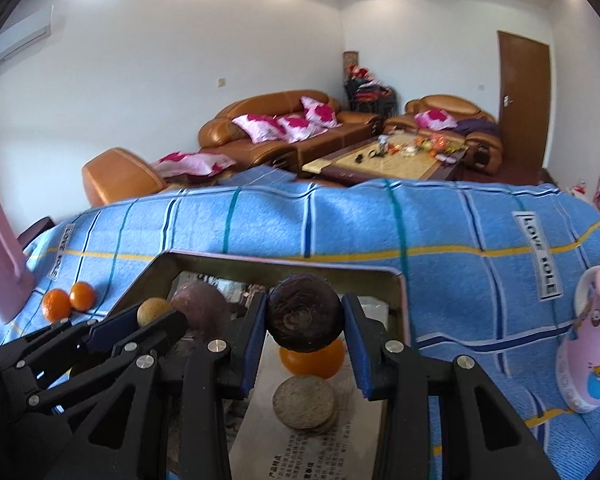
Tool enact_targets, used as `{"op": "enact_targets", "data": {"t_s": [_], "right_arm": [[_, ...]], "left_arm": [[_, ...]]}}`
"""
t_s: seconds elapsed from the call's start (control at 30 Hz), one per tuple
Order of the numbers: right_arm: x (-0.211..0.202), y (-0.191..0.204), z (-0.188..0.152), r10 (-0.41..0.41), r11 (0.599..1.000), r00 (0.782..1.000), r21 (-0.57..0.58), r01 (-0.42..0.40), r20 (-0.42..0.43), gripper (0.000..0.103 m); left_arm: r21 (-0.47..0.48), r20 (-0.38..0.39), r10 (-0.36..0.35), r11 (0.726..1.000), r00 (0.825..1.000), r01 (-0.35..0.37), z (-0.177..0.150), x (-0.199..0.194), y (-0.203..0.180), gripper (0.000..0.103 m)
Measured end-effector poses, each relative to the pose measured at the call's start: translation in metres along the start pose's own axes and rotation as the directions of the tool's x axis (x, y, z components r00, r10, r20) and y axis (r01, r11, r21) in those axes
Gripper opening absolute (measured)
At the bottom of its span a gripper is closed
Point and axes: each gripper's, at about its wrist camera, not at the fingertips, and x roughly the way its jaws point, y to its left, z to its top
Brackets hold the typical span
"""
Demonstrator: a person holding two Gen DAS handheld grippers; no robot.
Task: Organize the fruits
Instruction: 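Lower both held fruits into the tin and open both tools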
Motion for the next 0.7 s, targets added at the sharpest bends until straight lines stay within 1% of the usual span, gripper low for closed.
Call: {"op": "enact_targets", "data": {"t_s": [0.1,0.27,0.4,0.5,0.57,0.63,0.7], "right_arm": [[0.003,0.004,-0.001,0.01,1.0,1.0,-0.018,-0.01,-0.019,0.04],[0.007,0.003,-0.002,0.046,0.999,0.998,-0.007,-0.046,-0.045,0.04],[0.008,-0.003,-0.004,0.117,0.993,0.992,0.031,-0.116,-0.046,0.042],[0.005,-0.01,-0.004,0.178,0.981,0.984,0.082,-0.175,-0.026,0.048],[0.004,-0.015,-0.004,0.222,0.968,0.975,0.122,-0.218,-0.017,0.055],[0.0,-0.022,-0.004,0.282,0.944,0.959,0.177,-0.279,0.008,0.061],[-0.006,-0.023,-0.003,0.286,0.939,0.957,0.186,-0.289,0.044,0.061]], "left_arm": [[-0.013,-0.004,0.003,1.0,1.0,-0.004,-0.001,-0.001,0.005,0.027],[-0.012,-0.003,0.008,1.0,1.0,-0.008,-0.002,-0.001,0.008,0.027],[-0.018,0.0,0.008,1.0,1.0,-0.008,-0.001,-0.004,0.013,0.027],[-0.028,0.002,0.009,1.0,1.0,-0.009,0.0,-0.004,0.015,0.027],[-0.031,-0.002,0.007,1.0,1.0,-0.007,0.0,-0.004,0.016,0.027],[-0.019,0.0,0.006,1.0,1.0,-0.006,0.0,-0.004,0.013,0.027],[-0.005,0.01,0.009,1.0,1.0,-0.009,0.0,-0.006,0.01,0.027]]}}
